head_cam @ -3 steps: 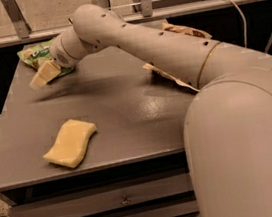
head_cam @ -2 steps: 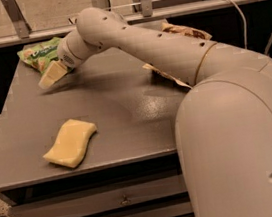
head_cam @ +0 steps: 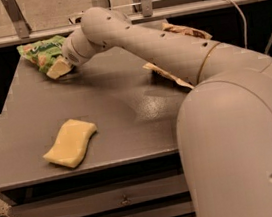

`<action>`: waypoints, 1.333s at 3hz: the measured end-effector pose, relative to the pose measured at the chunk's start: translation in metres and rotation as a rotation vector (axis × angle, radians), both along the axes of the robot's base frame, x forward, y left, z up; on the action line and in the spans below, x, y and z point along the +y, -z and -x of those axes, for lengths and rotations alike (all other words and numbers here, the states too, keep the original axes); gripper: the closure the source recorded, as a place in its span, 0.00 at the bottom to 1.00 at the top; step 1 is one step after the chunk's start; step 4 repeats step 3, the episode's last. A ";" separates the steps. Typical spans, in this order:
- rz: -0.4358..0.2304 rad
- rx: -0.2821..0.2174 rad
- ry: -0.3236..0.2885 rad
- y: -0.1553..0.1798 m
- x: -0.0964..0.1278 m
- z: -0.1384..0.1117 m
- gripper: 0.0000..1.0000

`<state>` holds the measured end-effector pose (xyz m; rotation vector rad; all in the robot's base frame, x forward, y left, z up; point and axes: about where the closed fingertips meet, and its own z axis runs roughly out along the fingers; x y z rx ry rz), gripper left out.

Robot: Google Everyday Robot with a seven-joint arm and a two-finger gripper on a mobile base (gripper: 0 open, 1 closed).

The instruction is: Pick green rice chip bag

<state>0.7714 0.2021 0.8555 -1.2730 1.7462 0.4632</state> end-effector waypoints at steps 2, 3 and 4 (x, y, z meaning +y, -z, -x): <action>-0.117 -0.146 -0.053 -0.075 -0.028 0.027 1.00; -0.110 -0.139 -0.052 -0.071 -0.024 0.026 1.00; -0.110 -0.139 -0.052 -0.071 -0.024 0.026 1.00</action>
Offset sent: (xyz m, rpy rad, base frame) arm -0.0454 -0.0549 0.1260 0.1896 -0.2385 0.0868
